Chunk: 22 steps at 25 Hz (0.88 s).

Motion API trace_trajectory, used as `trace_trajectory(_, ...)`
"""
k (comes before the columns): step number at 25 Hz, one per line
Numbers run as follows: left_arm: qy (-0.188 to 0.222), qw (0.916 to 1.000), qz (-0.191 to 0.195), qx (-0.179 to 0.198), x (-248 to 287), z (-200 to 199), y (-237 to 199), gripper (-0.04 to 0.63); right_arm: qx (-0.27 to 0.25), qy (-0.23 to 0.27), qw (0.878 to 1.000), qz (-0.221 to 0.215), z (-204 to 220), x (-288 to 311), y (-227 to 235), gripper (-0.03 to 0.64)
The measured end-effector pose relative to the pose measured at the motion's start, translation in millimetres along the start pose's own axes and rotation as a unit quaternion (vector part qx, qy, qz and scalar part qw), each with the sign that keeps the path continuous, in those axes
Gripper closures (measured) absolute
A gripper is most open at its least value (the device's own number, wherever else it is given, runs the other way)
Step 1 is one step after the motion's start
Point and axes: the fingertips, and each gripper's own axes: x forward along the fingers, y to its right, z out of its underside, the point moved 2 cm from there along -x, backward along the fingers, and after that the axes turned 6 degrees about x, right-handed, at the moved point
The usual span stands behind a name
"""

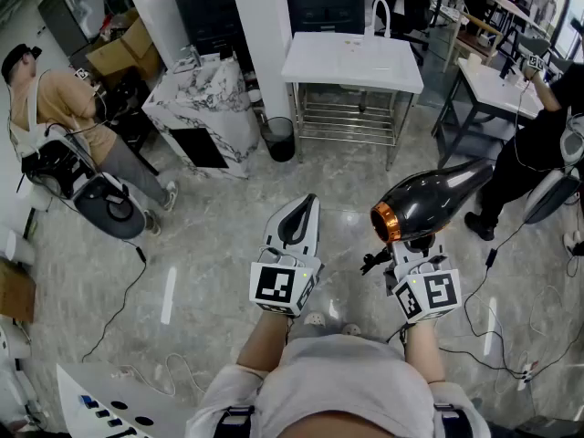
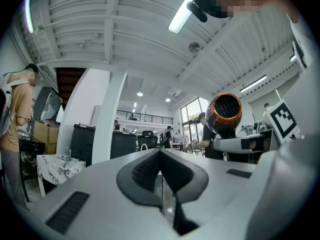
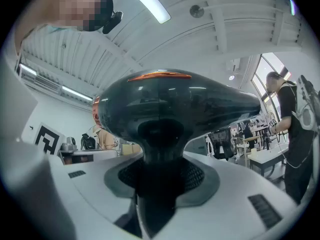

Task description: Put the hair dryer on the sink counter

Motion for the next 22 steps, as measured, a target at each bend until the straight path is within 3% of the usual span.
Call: trace_trajectory(22, 0.007, 0.9999, 0.008, -0.006, -3.2, 2.3, -24.8, 0.583, -0.003, 0.001, 1.000, 0.012, 7.3, 14.5, -18.1, 0.445)
